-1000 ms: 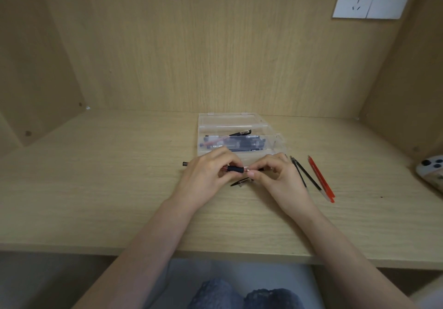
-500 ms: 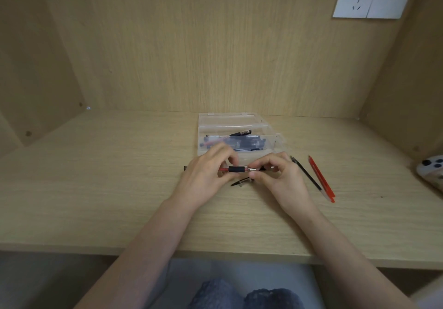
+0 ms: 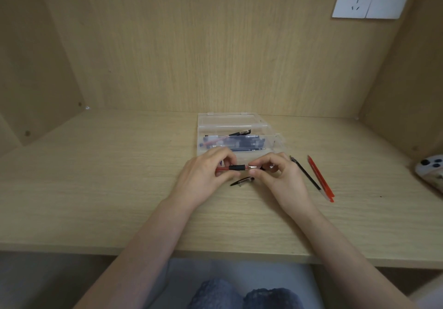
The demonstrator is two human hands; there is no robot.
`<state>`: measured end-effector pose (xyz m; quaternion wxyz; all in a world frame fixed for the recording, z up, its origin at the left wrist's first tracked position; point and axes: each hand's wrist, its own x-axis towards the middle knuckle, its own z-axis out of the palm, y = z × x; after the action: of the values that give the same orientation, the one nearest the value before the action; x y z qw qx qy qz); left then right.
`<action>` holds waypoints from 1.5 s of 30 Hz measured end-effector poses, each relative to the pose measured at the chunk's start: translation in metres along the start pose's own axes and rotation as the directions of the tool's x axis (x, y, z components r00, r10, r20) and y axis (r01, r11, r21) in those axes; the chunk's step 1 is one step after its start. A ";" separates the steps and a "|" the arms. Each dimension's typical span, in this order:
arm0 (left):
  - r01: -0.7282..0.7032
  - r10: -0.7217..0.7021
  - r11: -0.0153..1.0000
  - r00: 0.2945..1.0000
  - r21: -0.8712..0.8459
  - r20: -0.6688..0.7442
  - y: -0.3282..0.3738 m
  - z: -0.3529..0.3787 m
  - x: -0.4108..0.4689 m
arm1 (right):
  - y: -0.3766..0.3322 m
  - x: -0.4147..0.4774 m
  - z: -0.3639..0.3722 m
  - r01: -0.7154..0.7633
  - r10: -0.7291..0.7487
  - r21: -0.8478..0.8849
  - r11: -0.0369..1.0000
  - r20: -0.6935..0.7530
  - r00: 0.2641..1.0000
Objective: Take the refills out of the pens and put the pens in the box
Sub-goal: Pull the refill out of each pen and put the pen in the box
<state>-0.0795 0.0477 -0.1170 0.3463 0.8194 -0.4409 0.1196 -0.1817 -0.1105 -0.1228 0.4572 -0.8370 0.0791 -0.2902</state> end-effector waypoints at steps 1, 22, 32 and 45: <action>0.006 -0.006 1.000 1.000 -0.006 -0.002 0.000 0.000 0.000 | 0.001 0.001 0.000 -0.006 0.006 0.003 1.000 -0.009 1.000; 0.112 -0.112 0.994 0.993 -0.002 0.027 -0.001 -0.002 0.001 | 0.006 0.003 0.000 -0.019 0.020 0.032 0.999 -0.014 1.000; 0.043 -0.043 0.999 0.998 -0.010 -0.034 0.000 -0.004 0.000 | 0.006 0.003 -0.001 -0.015 0.017 0.071 0.997 -0.026 1.000; 0.104 -0.102 0.994 0.990 0.015 -0.102 -0.004 -0.002 0.001 | 0.000 0.004 -0.003 -0.058 0.102 0.259 0.964 -0.161 0.982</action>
<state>-0.0751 0.0501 -0.1171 0.3657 0.8374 -0.3788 0.1471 -0.1802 -0.1147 -0.1202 0.5632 -0.7394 0.1147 -0.3507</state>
